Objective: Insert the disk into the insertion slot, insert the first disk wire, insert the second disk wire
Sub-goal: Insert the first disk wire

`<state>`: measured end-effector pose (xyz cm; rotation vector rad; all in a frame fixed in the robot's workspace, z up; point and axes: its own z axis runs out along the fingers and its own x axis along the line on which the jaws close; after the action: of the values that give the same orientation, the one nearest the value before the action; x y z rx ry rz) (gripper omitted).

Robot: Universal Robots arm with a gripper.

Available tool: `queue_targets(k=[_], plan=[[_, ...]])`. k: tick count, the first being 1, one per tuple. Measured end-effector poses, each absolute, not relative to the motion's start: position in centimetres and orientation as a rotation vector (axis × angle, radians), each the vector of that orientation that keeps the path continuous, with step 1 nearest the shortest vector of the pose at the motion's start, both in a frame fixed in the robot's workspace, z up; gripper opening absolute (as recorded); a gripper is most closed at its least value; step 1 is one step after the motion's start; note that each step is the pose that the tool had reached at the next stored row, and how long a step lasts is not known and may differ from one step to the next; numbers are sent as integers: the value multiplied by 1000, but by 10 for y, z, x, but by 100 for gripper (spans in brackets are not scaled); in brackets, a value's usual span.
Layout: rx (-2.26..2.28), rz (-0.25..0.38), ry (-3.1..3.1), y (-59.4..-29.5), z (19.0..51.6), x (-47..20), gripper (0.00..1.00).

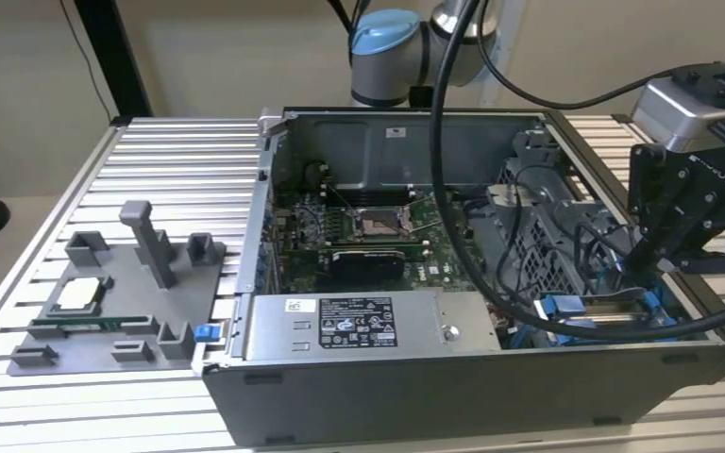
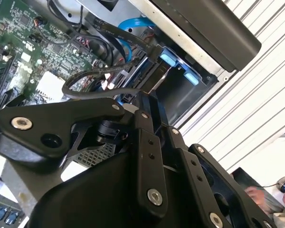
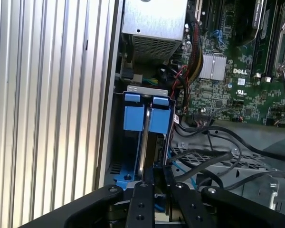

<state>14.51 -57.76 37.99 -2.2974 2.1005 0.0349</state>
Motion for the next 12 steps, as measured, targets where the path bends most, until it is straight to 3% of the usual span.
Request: queue_targets(k=[12], plan=[[-2297,36,2100,-578,373,148,0]])
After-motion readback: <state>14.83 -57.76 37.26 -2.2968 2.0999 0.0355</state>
